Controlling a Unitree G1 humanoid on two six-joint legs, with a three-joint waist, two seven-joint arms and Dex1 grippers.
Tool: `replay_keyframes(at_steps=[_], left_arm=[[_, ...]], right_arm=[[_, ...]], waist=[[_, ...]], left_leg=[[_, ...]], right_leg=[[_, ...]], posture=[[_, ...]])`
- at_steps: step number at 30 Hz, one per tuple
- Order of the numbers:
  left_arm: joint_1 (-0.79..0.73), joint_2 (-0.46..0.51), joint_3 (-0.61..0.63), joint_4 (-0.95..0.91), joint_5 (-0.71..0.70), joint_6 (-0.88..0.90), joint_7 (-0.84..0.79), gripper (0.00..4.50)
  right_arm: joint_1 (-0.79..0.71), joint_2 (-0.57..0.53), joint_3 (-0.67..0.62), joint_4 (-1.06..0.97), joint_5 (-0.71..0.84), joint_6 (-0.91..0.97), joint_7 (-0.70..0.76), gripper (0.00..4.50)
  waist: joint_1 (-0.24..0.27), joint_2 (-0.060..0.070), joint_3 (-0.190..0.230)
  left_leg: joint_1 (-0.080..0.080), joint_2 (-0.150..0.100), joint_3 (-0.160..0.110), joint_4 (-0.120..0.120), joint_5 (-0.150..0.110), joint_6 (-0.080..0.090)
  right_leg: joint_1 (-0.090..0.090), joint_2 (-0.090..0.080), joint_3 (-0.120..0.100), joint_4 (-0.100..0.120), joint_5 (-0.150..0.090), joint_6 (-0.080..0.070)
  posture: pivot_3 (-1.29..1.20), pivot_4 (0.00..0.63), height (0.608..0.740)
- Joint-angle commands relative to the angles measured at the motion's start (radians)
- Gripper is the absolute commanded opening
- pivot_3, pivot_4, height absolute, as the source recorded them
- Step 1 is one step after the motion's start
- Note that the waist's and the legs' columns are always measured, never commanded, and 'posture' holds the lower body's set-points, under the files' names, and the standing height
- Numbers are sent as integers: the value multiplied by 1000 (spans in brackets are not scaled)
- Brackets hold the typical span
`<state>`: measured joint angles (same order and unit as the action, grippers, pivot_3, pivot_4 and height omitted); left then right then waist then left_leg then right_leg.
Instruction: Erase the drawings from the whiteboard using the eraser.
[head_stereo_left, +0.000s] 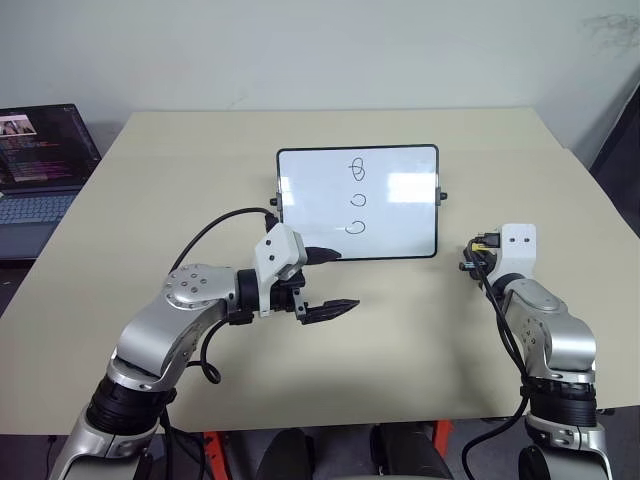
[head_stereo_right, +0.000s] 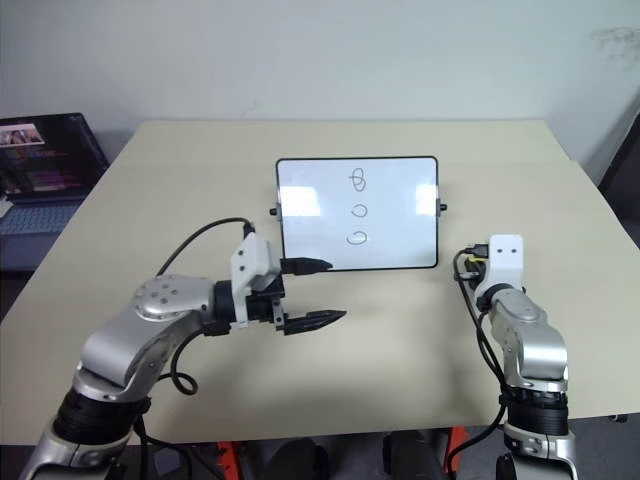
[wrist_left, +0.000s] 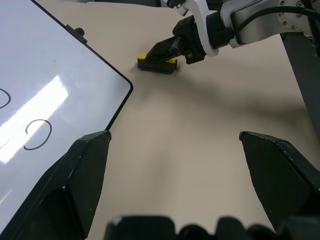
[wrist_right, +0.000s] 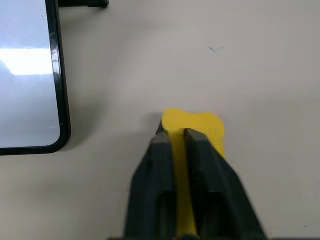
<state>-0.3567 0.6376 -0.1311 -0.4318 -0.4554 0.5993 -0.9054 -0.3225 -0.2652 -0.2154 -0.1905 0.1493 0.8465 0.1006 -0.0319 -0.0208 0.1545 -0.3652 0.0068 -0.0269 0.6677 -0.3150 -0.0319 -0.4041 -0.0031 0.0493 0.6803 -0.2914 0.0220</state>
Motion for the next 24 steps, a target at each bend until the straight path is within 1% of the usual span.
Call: replay_keyframes(at_steps=[1,15,18,20,24], left_arm=[[0,1,6,-18,1,-22,0,4500],[3,3,9,-11,6,-29,-4,4500],[1,3,8,-8,7,-31,-5,4500],[0,3,7,-7,8,-32,-5,4500],[-2,4,5,-4,8,-35,-6,4500]], right_arm=[[-2,0,-20,-29,13,-3,-5,25],[-3,0,-16,-24,10,1,-6,25],[-1,-6,-14,-23,1,-6,-9,649],[-1,-7,-17,-20,-5,-8,-16,1295],[-5,-4,-28,-17,-4,-6,-26,2775]], waist=[[0,0,0],[0,0,0],[0,0,0],[0,0,0],[0,0,0]], left_leg=[[0,0,0,0,0,0],[0,0,0,0,0,0],[0,0,0,0,0,0],[0,0,0,0,0,0],[0,0,0,0,0,0]], right_leg=[[0,0,0,0,0,0],[0,0,0,0,0,0],[0,0,0,0,0,0],[0,0,0,0,0,0],[0,0,0,0,0,0]], posture=[[0,150,740],[0,150,740],[0,150,740],[0,150,740],[0,150,740]])
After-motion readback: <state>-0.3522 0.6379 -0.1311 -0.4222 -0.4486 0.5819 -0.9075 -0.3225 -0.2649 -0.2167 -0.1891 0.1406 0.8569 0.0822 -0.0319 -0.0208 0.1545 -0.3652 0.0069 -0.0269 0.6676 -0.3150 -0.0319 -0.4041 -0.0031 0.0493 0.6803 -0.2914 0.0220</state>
